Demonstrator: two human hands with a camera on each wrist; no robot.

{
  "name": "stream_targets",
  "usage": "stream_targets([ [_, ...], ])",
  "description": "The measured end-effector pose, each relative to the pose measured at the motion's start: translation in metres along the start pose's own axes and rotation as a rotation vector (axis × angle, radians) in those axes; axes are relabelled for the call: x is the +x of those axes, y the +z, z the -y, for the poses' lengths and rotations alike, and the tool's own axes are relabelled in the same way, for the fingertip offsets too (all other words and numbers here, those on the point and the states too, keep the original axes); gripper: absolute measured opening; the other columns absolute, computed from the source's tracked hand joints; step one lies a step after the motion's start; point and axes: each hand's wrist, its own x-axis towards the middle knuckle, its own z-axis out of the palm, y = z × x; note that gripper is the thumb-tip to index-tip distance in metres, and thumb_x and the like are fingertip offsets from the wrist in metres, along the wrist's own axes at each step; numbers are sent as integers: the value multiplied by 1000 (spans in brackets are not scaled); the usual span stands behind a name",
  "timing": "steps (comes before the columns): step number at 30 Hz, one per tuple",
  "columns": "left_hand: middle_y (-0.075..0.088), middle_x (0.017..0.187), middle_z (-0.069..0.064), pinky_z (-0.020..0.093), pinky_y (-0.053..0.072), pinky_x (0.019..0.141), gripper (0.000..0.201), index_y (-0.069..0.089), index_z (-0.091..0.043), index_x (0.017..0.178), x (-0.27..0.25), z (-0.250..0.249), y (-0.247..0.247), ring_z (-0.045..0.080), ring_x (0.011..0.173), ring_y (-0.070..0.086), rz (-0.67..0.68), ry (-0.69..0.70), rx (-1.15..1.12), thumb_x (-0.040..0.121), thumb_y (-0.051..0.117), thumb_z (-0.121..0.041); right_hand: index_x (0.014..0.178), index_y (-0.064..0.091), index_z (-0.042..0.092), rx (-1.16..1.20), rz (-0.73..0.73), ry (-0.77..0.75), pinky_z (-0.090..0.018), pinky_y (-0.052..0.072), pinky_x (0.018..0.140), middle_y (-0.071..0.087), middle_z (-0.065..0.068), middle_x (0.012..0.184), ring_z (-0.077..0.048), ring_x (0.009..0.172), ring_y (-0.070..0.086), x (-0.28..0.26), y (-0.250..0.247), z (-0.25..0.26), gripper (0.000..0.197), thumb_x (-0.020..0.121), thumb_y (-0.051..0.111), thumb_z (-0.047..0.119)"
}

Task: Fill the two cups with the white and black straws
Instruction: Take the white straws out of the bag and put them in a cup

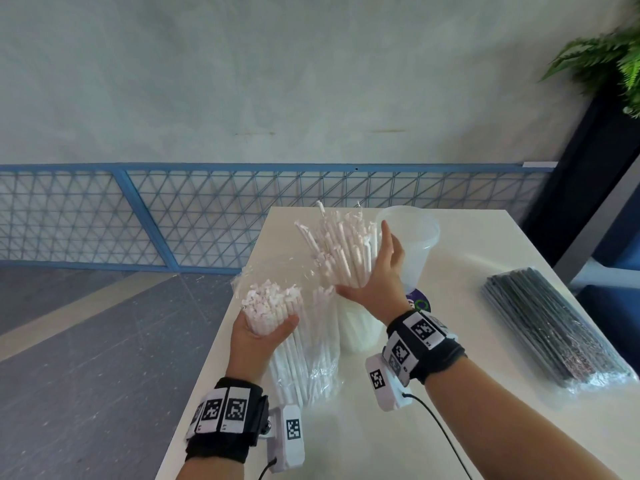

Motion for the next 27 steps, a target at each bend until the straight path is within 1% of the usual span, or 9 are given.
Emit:
stream_targets([
  [2, 70, 107, 10, 24, 56, 82, 47, 61, -2, 112, 2, 1, -5, 19, 100, 68, -16, 9, -2, 68, 77, 3, 145, -13, 29, -125, 26, 46, -56, 19, 114, -8, -18, 152, -37, 142, 2, 3, 6, 2, 138, 51, 88, 37],
  [6, 70, 106, 13, 26, 56, 81, 63, 60, 4, 113, 1, 1, -8, 22, 100, 68, -11, 5, -27, 60, 86, -18, 147, -2, 30, -344, 40, 148, -54, 15, 115, 0, -20, 154, -39, 143, 0, 5, 15, 11, 121, 60, 81, 48],
  [9, 74, 95, 2, 19, 55, 75, 42, 63, -3, 106, -1, -1, -5, 17, 95, 69, -3, -11, -7, 67, 75, 4, 144, 21, 27, -460, 94, 201, -49, 13, 116, 21, -17, 151, -35, 144, 5, 8, 18, 13, 95, 68, 71, 57],
  [14, 71, 100, 3, 16, 54, 75, 40, 63, -10, 104, -4, -4, -4, 12, 95, 69, 12, -1, 10, 70, 73, 8, 137, 37, 21, -487, 133, 217, -46, 9, 116, 42, -5, 139, -20, 129, 41, 7, 16, 17, 76, 76, 59, 61],
  [17, 70, 105, 7, 18, 54, 79, 44, 62, -7, 109, -4, -3, -5, 15, 99, 68, 6, 4, 4, 69, 74, 6, 137, 38, 12, -418, 84, 211, -39, 22, 113, 49, -9, 134, -25, 125, 46, 6, 10, 15, 72, 80, 61, 52],
  [19, 70, 107, 9, 18, 54, 78, 44, 62, -7, 110, -4, -3, -5, 15, 99, 68, 11, -2, 10, 69, 74, 5, 121, 52, 6, -243, 2, 226, -38, 44, 94, 59, -13, 118, -30, 110, 57, 8, 4, 15, 57, 78, 68, 40],
  [21, 70, 107, 9, 17, 54, 78, 44, 62, -8, 109, -4, -4, -3, 14, 99, 68, 15, -10, 6, 69, 74, 6, 109, 57, 4, -70, -93, 238, -40, 52, 82, 65, -14, 105, -31, 95, 62, 11, -5, 15, 45, 76, 72, 32],
  [24, 71, 104, 6, 17, 53, 79, 43, 63, -9, 108, -4, -5, 2, 16, 100, 68, 24, -9, -7, 69, 73, 8, 108, 60, 5, 66, -190, 261, -43, 55, 81, 68, -13, 98, -30, 92, 65, 17, -22, 15, 43, 75, 74, 29],
  [27, 74, 95, -3, 15, 53, 75, 42, 65, -18, 100, -5, -5, 8, 11, 96, 69, 36, -8, -26, 69, 73, 10, 118, 56, 8, 88, -113, 246, -40, 52, 90, 65, -12, 112, -29, 105, 62, 20, -34, 10, 61, 68, 79, 35],
])
